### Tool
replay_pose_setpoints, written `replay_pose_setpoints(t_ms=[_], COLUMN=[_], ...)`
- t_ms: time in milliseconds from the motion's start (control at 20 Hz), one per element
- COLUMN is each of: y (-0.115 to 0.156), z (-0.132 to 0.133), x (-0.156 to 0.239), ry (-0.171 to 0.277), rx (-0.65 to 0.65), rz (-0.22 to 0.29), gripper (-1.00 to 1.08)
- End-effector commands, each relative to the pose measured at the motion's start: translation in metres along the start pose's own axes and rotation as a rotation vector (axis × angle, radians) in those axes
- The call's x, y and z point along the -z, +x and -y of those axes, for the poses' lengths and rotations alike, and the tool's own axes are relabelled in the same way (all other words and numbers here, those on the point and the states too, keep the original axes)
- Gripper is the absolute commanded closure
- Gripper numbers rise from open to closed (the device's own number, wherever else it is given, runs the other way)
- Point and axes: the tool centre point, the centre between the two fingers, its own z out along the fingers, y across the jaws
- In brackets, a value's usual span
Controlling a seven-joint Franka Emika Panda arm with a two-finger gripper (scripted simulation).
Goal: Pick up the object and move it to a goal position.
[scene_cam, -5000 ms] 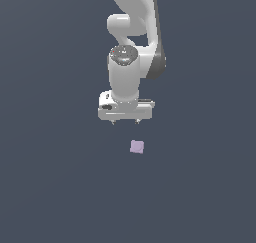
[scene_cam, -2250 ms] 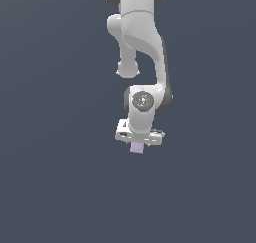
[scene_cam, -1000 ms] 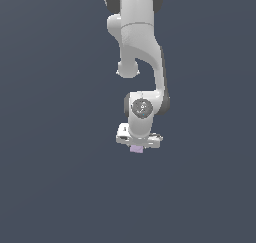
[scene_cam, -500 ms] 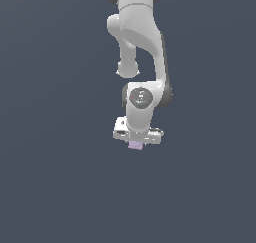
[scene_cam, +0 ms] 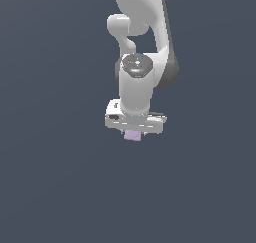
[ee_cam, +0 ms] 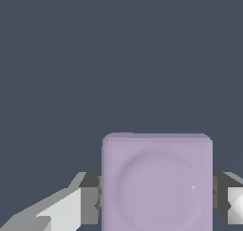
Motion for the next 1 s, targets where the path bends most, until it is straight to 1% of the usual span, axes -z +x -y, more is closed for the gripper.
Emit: replay_pose_setpoints(t_ms=[0, 200, 450, 700, 950], y=[0.003, 0.009, 0.016, 0.02, 0.021], z=[-0.004, -0.009, -0.014, -0.016, -0.017], x=[0.029, 0.069, 0.104, 0.124, 0.13], ry=[0.0, 0.0, 0.0, 0.0, 0.0], rx=[0.0, 0.0, 0.0, 0.0, 0.0], rz=[0.001, 0.0, 0.0, 0.0, 0.0], gripper=[1.08, 1.08, 1.08, 1.08, 1.08])
